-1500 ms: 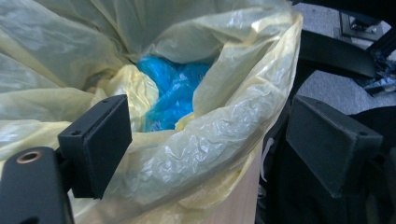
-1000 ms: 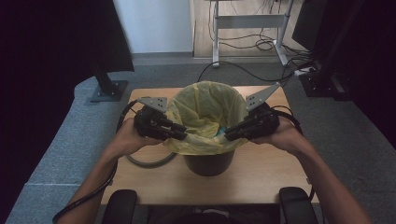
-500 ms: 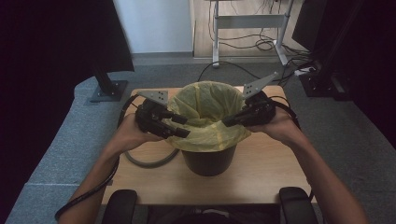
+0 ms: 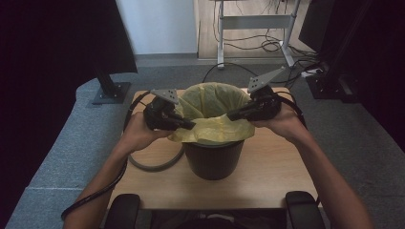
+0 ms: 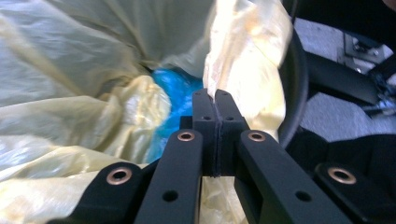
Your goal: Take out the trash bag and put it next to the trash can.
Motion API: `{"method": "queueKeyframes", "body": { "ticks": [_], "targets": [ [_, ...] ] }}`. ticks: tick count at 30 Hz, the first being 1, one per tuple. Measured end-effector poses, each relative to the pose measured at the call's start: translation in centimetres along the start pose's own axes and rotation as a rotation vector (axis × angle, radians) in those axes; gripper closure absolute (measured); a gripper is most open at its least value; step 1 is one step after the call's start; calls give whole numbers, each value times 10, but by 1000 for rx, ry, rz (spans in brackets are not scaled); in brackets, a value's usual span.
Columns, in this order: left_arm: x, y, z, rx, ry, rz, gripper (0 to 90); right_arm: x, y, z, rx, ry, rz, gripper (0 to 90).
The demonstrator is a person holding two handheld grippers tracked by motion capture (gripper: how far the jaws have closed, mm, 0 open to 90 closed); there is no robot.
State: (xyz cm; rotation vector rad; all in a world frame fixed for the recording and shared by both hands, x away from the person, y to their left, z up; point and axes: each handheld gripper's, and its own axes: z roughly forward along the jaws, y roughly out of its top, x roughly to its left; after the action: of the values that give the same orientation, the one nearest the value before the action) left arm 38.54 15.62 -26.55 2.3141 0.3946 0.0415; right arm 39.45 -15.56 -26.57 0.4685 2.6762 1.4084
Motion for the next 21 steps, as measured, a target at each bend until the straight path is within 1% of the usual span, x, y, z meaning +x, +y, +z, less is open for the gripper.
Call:
{"method": "queueKeyframes", "body": {
  "ticks": [3,4,5,7,11,14,16,17,18,19,21],
  "targets": [
    [6,2,-5,-16,35,-19,894,0,-1,-1,7,-20,8,649],
    [9,3,-7,-25,49,-27,894,-1,-2,-1,15,-22,10,607],
    [11,3,-10,-34,61,-36,894,-2,-3,-2,16,-29,16,578],
    [16,5,-14,-54,79,-51,894,-4,-5,-3,11,-29,27,531],
    [28,7,-22,-75,116,-78,894,-8,-8,-5,8,-47,41,497],
    [37,8,-27,-93,132,-101,894,-12,-10,-6,10,-62,56,498],
    [43,9,-29,-101,146,-112,894,-16,-11,-5,22,-76,68,528],
    [45,10,-30,-103,153,-118,894,-18,-12,-4,25,-81,76,557],
    [47,10,-31,-99,169,-124,894,-20,-12,-3,28,-80,80,606],
    [50,11,-31,-92,186,-128,894,-21,-13,-2,36,-79,80,660],
    [56,11,-31,-81,200,-142,894,-24,-13,0,48,-91,72,755]
  ]
}}
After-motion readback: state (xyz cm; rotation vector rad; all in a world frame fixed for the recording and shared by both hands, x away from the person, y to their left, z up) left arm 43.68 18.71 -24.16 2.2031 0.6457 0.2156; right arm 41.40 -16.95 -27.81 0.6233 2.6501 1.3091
